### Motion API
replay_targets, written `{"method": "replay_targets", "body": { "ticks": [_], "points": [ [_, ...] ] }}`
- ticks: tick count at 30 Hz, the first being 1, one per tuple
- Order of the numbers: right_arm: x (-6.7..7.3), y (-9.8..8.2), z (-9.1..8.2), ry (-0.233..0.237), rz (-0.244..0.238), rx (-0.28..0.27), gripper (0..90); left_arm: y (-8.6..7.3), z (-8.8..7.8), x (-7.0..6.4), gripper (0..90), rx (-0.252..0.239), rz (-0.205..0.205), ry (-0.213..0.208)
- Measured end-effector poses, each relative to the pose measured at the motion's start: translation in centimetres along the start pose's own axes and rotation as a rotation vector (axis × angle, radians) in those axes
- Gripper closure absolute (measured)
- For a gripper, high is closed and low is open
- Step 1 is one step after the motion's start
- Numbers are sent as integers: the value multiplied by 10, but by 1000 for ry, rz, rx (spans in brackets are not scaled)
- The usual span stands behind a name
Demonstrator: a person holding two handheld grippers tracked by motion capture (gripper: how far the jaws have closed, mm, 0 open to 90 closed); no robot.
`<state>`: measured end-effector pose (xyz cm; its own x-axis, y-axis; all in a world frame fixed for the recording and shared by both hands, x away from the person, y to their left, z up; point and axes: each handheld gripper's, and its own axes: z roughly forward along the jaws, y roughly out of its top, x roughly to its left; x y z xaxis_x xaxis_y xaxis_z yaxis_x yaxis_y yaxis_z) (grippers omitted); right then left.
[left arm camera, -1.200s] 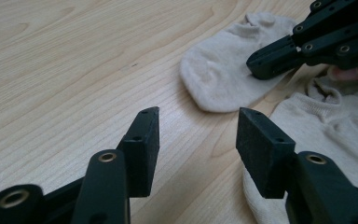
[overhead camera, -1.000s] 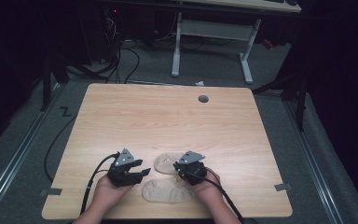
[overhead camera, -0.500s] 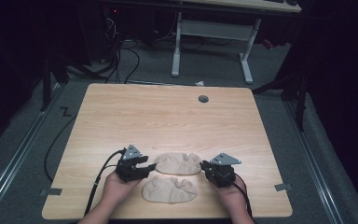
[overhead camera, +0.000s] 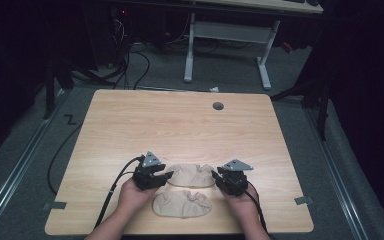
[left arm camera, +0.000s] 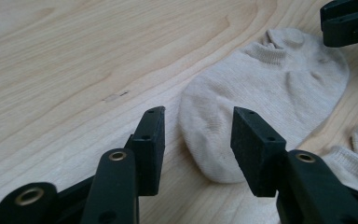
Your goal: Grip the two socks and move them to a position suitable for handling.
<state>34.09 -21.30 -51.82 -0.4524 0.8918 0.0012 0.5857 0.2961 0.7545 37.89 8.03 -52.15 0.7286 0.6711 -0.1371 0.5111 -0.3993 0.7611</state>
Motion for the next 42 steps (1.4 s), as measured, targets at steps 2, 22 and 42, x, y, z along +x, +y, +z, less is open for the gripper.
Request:
{"method": "replay_targets", "body": {
  "ticks": [2, 22, 42],
  "points": [
    [0, -1, 1, -2, 0, 8, 720, 0, 1, -2, 557, 2, 12, 3],
    [-2, -6, 10, 37, 32, 41, 778, -6, 6, -8, 841, 47, 52, 32],
    [7, 2, -10, 25, -49, -42, 864, -2, -12, -14, 865, -23, 80, 32]
  ]
}}
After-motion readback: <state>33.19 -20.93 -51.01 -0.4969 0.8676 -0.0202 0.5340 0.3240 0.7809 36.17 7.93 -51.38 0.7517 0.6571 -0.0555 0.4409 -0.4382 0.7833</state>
